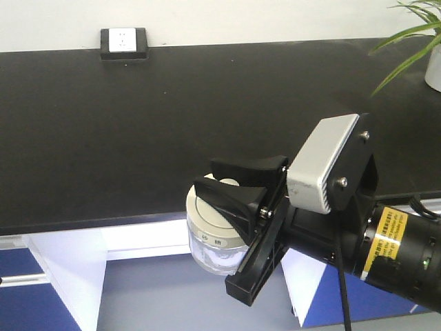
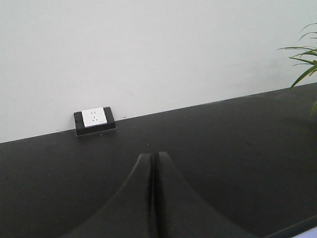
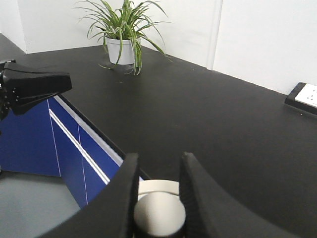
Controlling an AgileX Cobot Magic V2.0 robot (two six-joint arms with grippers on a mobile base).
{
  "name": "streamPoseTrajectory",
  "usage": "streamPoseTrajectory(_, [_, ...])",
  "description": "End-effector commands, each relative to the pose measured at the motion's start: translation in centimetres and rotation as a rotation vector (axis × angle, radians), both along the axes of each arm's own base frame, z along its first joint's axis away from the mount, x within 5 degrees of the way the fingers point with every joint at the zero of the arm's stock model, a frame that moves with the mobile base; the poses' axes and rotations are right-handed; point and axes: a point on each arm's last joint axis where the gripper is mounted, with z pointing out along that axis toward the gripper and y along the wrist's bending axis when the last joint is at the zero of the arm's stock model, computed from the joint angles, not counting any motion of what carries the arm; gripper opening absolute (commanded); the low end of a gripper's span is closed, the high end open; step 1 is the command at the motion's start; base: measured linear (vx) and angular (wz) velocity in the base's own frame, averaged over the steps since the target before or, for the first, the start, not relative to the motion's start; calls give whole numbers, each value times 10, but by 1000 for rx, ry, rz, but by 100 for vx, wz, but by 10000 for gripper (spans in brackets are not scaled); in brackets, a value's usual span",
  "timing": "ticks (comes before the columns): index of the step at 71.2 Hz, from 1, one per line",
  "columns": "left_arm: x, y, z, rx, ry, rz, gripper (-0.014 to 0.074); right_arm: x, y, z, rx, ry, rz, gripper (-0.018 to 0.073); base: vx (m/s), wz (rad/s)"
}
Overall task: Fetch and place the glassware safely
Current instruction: 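Carry the jar in the right gripper toward the black countertop, then hold the jar still in the right gripper above the countertop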
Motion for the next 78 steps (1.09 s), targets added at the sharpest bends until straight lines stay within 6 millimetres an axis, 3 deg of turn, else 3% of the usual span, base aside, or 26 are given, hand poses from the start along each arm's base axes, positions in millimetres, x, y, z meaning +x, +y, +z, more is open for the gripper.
streamPoseTrajectory(1, [0, -2, 13, -35, -64, -26, 1, -5, 1, 22, 97, -65, 47, -1, 20, 9])
streamPoseTrajectory(78, [0, -2, 13, -35, -64, -26, 1, -5, 1, 22, 97, -66, 47, -1, 18, 11])
